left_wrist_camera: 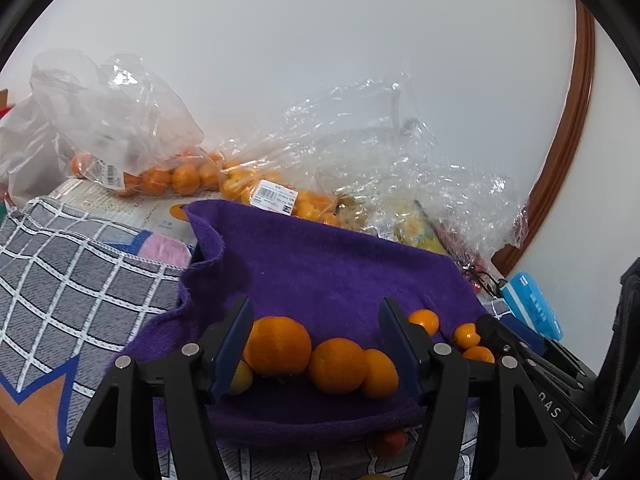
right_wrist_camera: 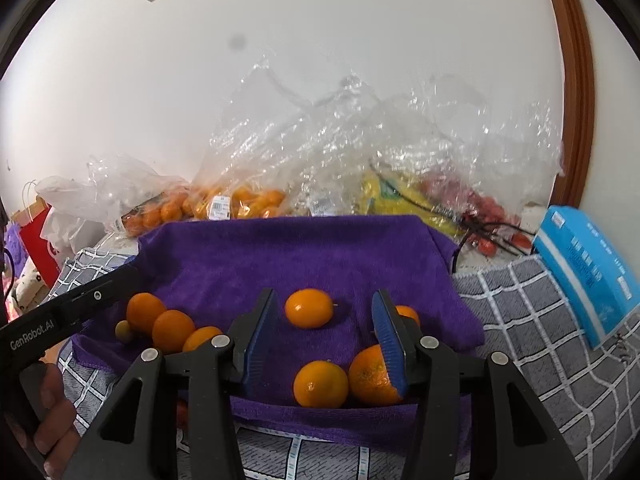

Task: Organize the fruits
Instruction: 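Open both grippers to release the oranges onto the towel, then withdraw both grippers from the towel toward the loose small fruits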

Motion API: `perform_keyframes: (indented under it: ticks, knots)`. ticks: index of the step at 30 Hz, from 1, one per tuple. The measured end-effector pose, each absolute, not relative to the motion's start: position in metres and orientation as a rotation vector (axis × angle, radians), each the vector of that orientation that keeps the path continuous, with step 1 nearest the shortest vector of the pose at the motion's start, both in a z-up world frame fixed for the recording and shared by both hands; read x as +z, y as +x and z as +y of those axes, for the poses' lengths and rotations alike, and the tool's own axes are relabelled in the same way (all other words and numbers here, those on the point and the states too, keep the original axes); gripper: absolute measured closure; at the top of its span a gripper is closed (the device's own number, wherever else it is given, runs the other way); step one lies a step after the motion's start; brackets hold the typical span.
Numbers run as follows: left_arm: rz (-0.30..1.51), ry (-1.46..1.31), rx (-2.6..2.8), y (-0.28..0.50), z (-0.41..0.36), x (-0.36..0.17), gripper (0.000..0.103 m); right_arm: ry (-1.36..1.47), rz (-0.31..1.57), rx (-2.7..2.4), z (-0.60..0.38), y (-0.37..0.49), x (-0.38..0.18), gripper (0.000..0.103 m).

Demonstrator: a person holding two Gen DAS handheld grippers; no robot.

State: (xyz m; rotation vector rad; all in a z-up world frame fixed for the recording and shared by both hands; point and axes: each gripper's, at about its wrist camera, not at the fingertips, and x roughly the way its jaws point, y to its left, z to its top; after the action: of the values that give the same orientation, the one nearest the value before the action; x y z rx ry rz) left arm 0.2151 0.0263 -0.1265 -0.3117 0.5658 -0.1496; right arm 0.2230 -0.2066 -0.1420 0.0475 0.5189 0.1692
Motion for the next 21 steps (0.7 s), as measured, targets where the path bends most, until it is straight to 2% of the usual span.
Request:
perform_keyframes:
  ticks: [9,21]
  knots:
    - [0.498,-0.227,-0.069,0.204,0.030,-0.101,0.040,0.070,0.494,0.154,-0.210,0.205,-0.111,0.054]
    - [0.534,-0.199,-0.085,0.158,0.047,-0.077,0.040,0.045,0.530,0.177,-0.195,0.143,-0.100,0.054]
